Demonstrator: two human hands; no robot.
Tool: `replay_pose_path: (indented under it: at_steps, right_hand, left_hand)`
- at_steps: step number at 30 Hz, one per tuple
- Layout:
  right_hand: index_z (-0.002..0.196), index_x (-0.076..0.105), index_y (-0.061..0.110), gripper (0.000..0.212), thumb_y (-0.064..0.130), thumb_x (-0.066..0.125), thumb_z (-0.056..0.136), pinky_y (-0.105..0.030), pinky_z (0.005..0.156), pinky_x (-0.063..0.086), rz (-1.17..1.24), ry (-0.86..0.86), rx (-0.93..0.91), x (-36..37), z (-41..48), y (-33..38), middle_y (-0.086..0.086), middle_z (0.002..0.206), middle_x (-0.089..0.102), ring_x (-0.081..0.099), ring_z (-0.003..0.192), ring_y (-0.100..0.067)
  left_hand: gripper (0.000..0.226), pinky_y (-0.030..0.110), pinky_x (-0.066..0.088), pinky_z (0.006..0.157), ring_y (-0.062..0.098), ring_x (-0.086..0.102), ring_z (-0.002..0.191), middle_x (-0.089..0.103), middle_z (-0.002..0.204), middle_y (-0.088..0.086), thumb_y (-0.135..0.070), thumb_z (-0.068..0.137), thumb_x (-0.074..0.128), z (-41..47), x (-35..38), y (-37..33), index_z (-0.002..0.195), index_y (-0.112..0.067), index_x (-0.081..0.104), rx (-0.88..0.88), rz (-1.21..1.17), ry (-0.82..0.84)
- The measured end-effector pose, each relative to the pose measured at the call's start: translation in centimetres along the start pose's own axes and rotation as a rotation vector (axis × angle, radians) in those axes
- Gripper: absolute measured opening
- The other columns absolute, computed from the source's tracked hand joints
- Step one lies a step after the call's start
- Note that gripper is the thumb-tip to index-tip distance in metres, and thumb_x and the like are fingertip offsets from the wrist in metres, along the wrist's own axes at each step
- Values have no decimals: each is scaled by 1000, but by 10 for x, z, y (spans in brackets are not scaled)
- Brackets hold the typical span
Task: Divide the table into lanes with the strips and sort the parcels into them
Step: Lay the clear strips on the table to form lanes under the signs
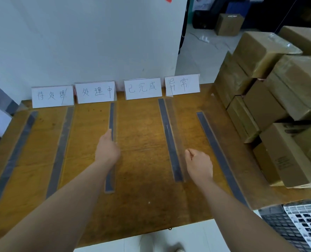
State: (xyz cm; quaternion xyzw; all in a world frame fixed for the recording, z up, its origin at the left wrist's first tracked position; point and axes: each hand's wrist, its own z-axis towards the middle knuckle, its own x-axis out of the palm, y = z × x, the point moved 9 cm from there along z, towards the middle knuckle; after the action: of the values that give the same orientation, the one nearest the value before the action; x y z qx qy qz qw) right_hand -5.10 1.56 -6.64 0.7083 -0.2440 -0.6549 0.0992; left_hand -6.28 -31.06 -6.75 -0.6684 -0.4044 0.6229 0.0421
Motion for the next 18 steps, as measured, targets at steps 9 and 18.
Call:
replay_pose_path:
  at_steps: [9, 18]
  right_hand:
    - [114, 64, 7, 35, 34, 47, 99, -38, 82, 53, 64, 28, -5, -12, -8, 7, -8, 104, 70, 64, 95, -23]
    - [135, 55, 16, 45, 39, 49, 98, -39, 93, 52, 74, 22, 1, -12, -6, 2, -2, 122, 67, 62, 110, -20]
  left_hand:
    - [65, 47, 34, 112, 33, 35, 141, 32, 156, 13, -21, 99, 55, -4, -6, -8, 154, -12, 23, 2, 55, -52]
    - [64, 46, 27, 118, 33, 29, 144, 32, 157, 13, -29, 98, 56, -8, -15, -21, 152, -10, 28, 78, 145, -110]
